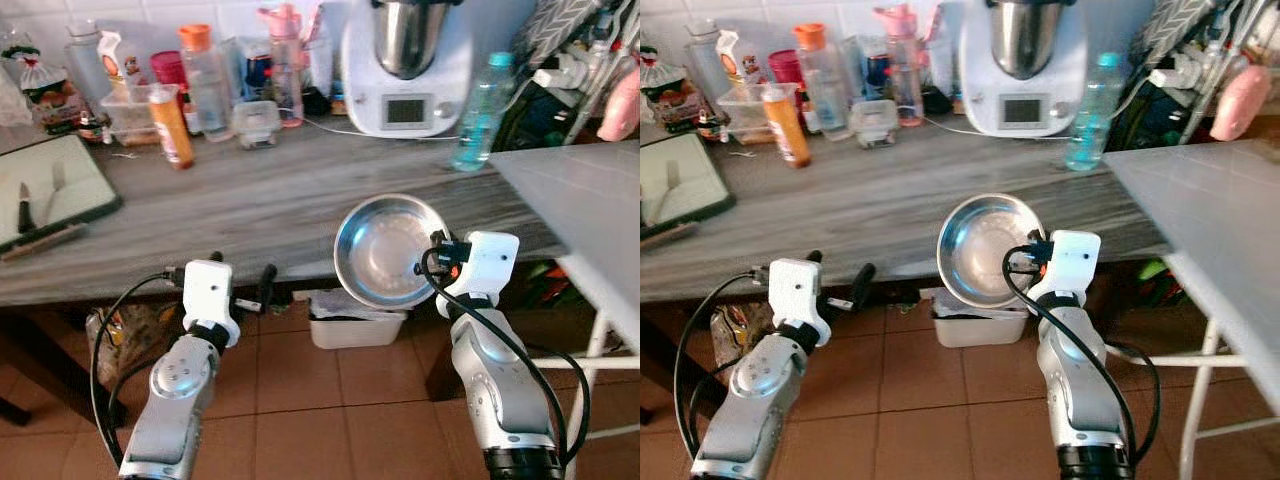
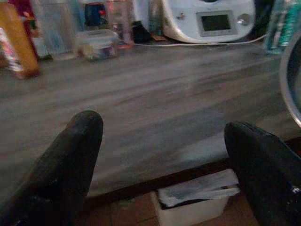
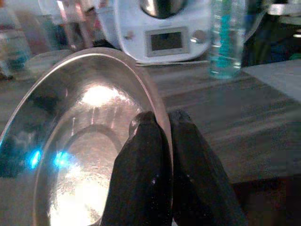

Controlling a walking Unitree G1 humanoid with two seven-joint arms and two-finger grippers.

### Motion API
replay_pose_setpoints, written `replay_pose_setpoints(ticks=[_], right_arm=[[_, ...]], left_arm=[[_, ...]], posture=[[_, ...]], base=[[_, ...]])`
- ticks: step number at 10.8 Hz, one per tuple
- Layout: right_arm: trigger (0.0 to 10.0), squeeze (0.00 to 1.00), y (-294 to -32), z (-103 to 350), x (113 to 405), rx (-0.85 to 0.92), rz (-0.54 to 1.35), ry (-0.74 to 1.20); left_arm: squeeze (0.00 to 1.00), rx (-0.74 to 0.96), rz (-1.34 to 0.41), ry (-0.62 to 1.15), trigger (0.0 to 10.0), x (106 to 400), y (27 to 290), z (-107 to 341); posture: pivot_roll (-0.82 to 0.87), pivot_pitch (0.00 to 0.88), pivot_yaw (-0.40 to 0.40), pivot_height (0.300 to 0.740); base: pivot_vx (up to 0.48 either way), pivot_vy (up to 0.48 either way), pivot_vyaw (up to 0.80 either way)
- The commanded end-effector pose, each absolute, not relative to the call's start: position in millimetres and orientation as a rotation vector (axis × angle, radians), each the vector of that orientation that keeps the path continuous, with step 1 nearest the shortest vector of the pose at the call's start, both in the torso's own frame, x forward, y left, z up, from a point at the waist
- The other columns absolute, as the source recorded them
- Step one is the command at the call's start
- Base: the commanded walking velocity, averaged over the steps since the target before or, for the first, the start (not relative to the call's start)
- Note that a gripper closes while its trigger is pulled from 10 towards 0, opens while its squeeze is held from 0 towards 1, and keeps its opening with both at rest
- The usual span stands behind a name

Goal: Setting the table

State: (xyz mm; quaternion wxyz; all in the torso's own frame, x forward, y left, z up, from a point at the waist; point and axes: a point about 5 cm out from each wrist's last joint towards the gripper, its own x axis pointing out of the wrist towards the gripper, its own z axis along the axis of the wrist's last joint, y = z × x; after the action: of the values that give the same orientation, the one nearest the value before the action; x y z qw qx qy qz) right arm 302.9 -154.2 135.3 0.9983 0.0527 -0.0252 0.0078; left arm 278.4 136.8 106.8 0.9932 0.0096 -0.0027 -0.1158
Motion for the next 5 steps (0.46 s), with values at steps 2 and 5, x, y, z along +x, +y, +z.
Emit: replay_pose_setpoints(ticks=[2,5], right_arm=[[10.0,0.00,-153.5,139.5,304.3,0.106,0.016,-0.070],[10.0,0.00,-152.0,139.6,304.5,0.103,0.031,-0.072]], left_arm=[[0.00,0.034,-0.232,-0.010,10.0,278.5,136.8,108.0],[0.00,0.030,-0.208,-0.018,10.0,280.1,139.7,108.1]], posture=[[0.09,0.000,0.037,0.740],[0.09,0.000,0.038,0.740]], base=[[0.000,-0.480,0.00],[0.000,-0.134,0.00]])
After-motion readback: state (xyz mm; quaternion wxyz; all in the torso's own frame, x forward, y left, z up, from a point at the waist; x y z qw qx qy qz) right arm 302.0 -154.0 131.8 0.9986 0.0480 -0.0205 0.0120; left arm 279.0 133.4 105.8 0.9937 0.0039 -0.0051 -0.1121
